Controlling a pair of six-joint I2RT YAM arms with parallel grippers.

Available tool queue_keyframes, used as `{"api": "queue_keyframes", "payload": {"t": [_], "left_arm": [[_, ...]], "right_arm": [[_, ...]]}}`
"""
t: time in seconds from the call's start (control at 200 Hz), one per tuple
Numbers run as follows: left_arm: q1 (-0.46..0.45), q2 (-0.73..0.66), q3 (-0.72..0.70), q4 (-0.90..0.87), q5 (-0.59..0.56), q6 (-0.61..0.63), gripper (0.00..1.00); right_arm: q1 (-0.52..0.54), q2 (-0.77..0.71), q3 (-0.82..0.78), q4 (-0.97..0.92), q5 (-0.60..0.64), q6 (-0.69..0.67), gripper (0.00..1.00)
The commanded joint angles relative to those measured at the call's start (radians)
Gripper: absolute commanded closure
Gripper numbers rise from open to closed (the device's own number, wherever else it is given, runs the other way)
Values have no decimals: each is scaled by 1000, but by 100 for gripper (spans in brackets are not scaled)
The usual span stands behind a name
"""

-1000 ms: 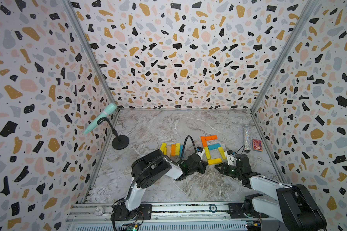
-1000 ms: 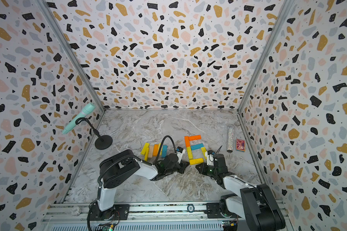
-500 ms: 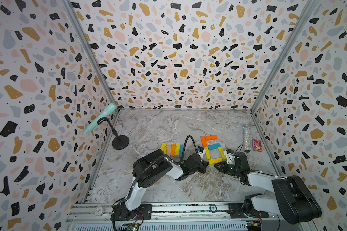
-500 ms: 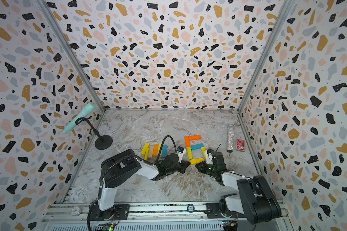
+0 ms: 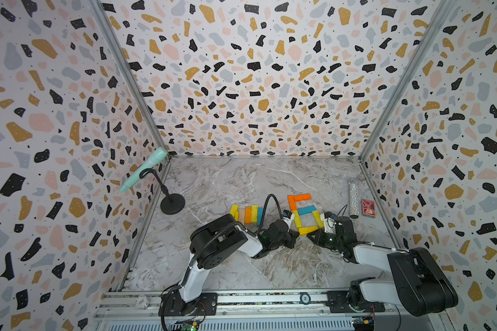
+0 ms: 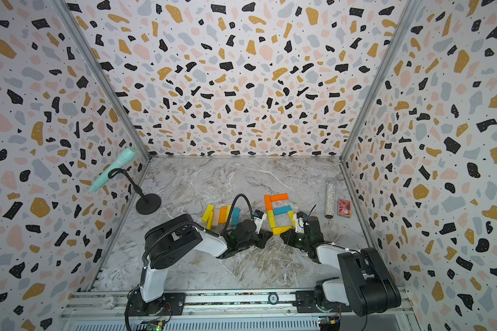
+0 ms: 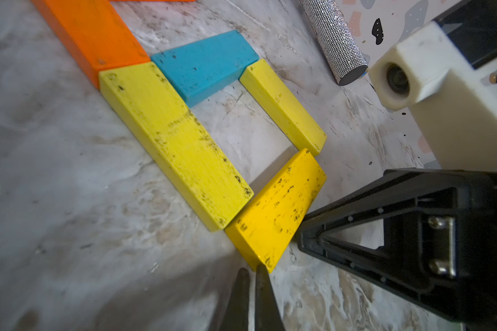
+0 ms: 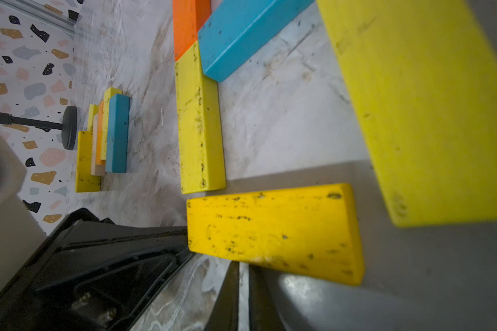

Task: Assemble the number 6 with building blocks
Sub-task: Assemble the building block at the center of the board, then adjust the building block at the center of the board.

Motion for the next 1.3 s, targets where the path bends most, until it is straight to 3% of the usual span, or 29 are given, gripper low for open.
{"api": "queue_keyframes", "payload": {"t": [0.0,0.33,0.476,0.656,0.806,0.916,1.297], "left_arm": [[0,25,3,-37,-31,9,100],[6,-18,-18,-41,-38,6,100],[6,-80,-39,-56,-49,6,100],[6,-122,-59,-47,-59,7,100],[6,-96,-55,-31,-56,3,100],[6,-85,-64,-16,-58,-4,100],[11,-91,-80,-13,-80,-4,100]], "right_arm": [[0,5,9,-3,19,10,89],[-1,-28,23,-45,30,-4,89],[-5,-116,78,-169,30,-35,88],[-129,-232,159,-323,28,-122,85],[-240,-151,241,-353,-23,-210,79],[-243,-72,310,-363,0,-253,65],[-236,144,393,-344,32,-306,50]]}}
